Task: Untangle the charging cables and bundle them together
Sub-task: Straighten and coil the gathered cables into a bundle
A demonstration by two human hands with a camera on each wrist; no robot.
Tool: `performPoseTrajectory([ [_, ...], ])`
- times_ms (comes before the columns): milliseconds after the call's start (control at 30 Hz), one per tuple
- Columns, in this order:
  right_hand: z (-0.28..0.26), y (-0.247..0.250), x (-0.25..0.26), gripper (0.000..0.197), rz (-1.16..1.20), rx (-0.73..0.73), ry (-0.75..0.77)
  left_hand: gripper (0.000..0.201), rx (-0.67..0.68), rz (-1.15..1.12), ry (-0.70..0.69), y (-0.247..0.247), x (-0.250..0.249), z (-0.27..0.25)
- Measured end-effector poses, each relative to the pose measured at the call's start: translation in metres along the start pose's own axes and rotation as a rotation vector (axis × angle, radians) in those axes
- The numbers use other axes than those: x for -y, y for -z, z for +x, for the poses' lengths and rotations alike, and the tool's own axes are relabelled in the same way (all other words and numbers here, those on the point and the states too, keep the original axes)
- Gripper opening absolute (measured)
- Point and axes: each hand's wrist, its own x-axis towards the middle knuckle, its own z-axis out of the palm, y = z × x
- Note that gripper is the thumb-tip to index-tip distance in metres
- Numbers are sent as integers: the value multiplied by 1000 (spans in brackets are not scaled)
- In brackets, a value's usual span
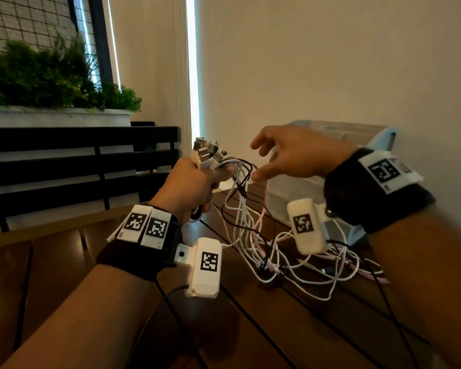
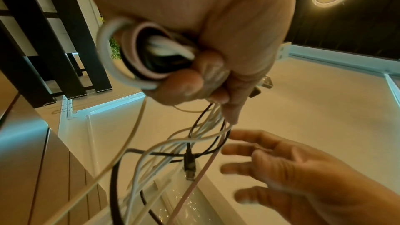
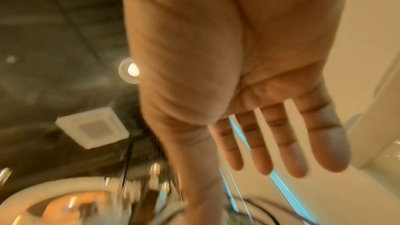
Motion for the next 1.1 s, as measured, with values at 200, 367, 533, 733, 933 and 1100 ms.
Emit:
performPoseTrajectory([
  [200, 15, -27, 18, 52, 296, 99, 218, 14, 115, -70, 16, 8, -4, -1],
  [367, 19, -41, 18, 21, 462, 66, 267, 15, 115, -104, 36, 13, -5, -2],
  [533, 21, -50, 10, 9, 355, 29, 234, 17, 104, -104, 93, 9, -3, 0],
  [733, 18, -62, 5, 20, 630, 55, 192, 20, 63, -139, 79, 13, 0, 4],
  [933, 23, -70, 4, 16, 500, 81, 165, 22, -8, -141, 36, 9, 4, 7],
  [1100, 32, -80, 19, 9, 184, -67, 93, 23, -101, -268, 54, 2, 11, 10],
])
